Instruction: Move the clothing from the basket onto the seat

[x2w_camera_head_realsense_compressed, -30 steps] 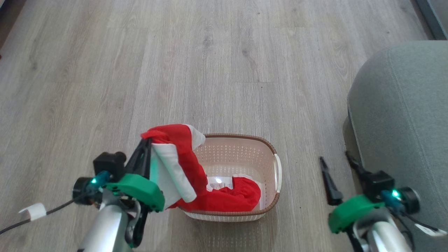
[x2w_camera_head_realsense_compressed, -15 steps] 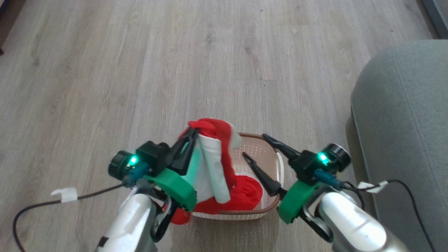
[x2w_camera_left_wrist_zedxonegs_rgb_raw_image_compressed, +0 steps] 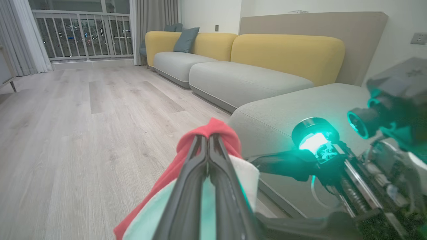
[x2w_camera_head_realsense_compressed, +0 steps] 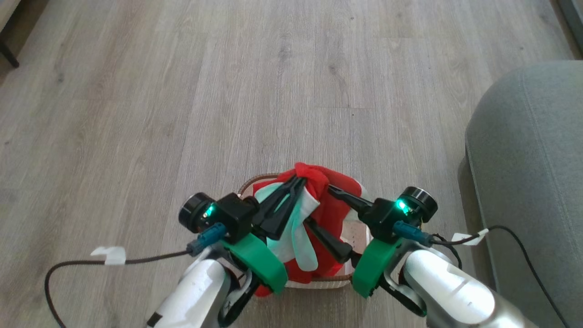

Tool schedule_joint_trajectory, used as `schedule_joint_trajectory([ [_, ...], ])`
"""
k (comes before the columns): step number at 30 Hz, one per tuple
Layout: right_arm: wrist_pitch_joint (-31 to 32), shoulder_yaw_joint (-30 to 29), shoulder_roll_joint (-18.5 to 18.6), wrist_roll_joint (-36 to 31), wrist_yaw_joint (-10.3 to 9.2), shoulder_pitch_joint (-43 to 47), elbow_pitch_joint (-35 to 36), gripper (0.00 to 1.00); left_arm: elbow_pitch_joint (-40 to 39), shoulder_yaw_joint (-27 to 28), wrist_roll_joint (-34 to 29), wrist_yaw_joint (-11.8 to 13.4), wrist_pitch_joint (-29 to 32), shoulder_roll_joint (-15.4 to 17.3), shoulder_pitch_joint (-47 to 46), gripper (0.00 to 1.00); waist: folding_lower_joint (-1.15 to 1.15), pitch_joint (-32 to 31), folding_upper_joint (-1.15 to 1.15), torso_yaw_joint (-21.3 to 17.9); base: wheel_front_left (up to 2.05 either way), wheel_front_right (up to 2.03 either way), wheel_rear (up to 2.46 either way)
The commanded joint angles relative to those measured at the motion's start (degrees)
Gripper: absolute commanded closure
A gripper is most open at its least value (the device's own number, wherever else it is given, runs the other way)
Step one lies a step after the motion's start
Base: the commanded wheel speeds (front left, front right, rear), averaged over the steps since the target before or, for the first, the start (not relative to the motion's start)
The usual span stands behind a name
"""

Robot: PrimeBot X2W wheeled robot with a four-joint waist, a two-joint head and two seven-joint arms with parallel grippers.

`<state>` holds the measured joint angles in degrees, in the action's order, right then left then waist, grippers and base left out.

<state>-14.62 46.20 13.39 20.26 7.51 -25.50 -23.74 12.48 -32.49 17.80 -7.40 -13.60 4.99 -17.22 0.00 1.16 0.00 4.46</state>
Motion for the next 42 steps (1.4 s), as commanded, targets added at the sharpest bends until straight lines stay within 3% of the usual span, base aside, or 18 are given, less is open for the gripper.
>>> schedule_joint_trajectory([
  [1, -0.4, 0.2, 0.3, 0.5, -0.02, -2.5, 1.8, 0.00, -2.6, 1.2, 0.9, 0.0, 0.0, 1.0, -2.9, 1.00, 0.00, 0.0, 0.00, 0.0, 0.00, 0.00, 0.00],
  [8, -0.4, -0.5, 0.8, 1.0, -0.02, -2.6, 2.2, 0.00, -5.4, -4.5, 7.7, -0.1, 0.0, 3.3, -3.5, 1.00, 0.00, -0.1, 0.00, -0.3, 0.00, 0.00, 0.00],
  [9, -0.4, -0.7, 0.7, 1.1, -0.02, -2.5, 2.3, 0.52, -5.8, -5.3, 8.7, -0.1, 0.0, 3.7, -3.7, 1.00, 0.00, -0.1, 0.00, -0.3, 0.00, 0.00, 0.00],
  [11, -0.4, -0.6, 0.6, 1.8, -0.02, -2.2, 2.6, 1.00, -6.4, -6.5, 10.4, -0.1, -0.1, 4.6, -4.1, 1.00, 0.00, -0.1, 0.00, -0.4, 0.00, 0.00, 0.00],
  [18, -0.4, -0.9, 1.2, 4.2, -0.02, -1.7, 2.7, 1.00, -6.6, -7.5, 12.7, -0.1, -0.5, 6.4, -4.9, 1.00, 0.00, 0.4, 0.00, -1.1, 0.00, 0.00, 0.00],
  [19, -0.4, -1.0, 1.3, 4.4, -0.02, -1.7, 2.7, 1.00, -6.4, -7.4, 12.8, -0.1, -0.6, 6.5, -5.0, 0.92, 0.00, 0.5, 0.00, -1.2, 0.00, 0.00, 0.00],
  [22, -0.4, -1.8, 1.7, 4.8, -0.02, -1.7, 2.8, 1.00, -5.9, -6.9, 12.6, 0.1, -0.8, 6.6, -5.1, 0.55, 0.00, 0.9, 0.00, -1.7, 0.00, 0.00, 0.00],
  [23, -0.4, -2.1, 1.9, 4.9, -0.02, -1.7, 2.8, 1.00, -5.6, -6.6, 12.4, 0.2, -0.9, 6.6, -5.1, 0.28, 0.00, 1.0, 0.00, -2.0, 0.00, 0.00, 0.00],
  [24, -0.4, -2.4, 2.1, 4.9, -0.02, -1.8, 2.9, 1.00, -5.3, -6.4, 12.1, 0.4, -1.0, 6.6, -5.1, 0.08, 0.00, 1.2, 0.00, -2.4, 0.00, 0.00, 0.00],
  [25, -0.4, -2.7, 2.3, 4.9, -0.02, -1.8, 2.9, 1.00, -5.0, -6.2, 11.9, 0.6, -1.0, 6.6, -5.0, 0.00, 0.00, 1.4, 0.00, -2.9, 0.00, 0.00, 0.00],
  [30, -0.4, -5.1, 3.6, 5.1, -0.02, -1.9, 3.7, 1.00, -3.9, -6.0, 10.2, 0.9, -1.3, 6.5, -4.7, 0.00, 0.00, 2.1, 0.00, -5.7, 0.00, 0.00, 0.00],
  [42, -0.4, -19.0, 9.0, 2.8, -0.02, -1.4, 6.0, 1.00, -1.9, -4.6, 4.8, 0.2, -1.4, 2.3, -3.8, 0.00, 0.00, 4.8, 0.00, -18.9, 0.00, 0.00, 0.00],
])
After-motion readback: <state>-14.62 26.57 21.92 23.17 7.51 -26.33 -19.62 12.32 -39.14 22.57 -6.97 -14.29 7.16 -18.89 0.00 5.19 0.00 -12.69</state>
